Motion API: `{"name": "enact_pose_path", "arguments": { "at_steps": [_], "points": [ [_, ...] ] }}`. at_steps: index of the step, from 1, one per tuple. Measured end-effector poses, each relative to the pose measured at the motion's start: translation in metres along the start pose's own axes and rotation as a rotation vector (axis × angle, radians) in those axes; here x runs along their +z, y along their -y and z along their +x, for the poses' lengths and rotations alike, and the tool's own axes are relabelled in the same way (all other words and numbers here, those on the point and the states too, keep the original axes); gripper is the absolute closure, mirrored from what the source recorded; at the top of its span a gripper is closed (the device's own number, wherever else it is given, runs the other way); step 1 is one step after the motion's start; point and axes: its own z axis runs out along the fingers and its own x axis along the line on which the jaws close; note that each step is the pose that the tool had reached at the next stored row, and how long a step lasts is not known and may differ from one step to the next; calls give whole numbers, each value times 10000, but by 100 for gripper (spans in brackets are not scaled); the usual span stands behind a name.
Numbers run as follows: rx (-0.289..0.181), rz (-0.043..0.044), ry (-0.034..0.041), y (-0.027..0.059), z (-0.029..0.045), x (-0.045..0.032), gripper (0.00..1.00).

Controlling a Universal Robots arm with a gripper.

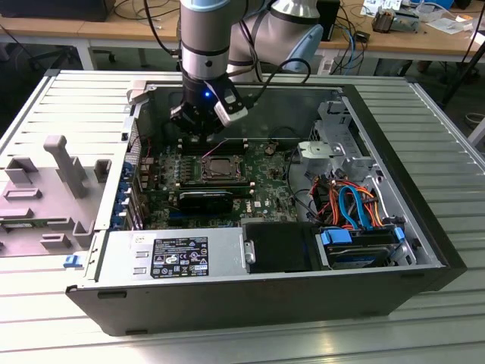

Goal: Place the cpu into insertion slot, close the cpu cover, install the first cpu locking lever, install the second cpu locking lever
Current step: 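Install the first cpu locking lever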

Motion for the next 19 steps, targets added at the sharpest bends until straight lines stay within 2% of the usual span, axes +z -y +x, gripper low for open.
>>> {"name": "enact_pose_path", "arguments": {
  "at_steps": [19],
  "points": [
    [0,0,0,3,-3,62,89]
  ]
}}
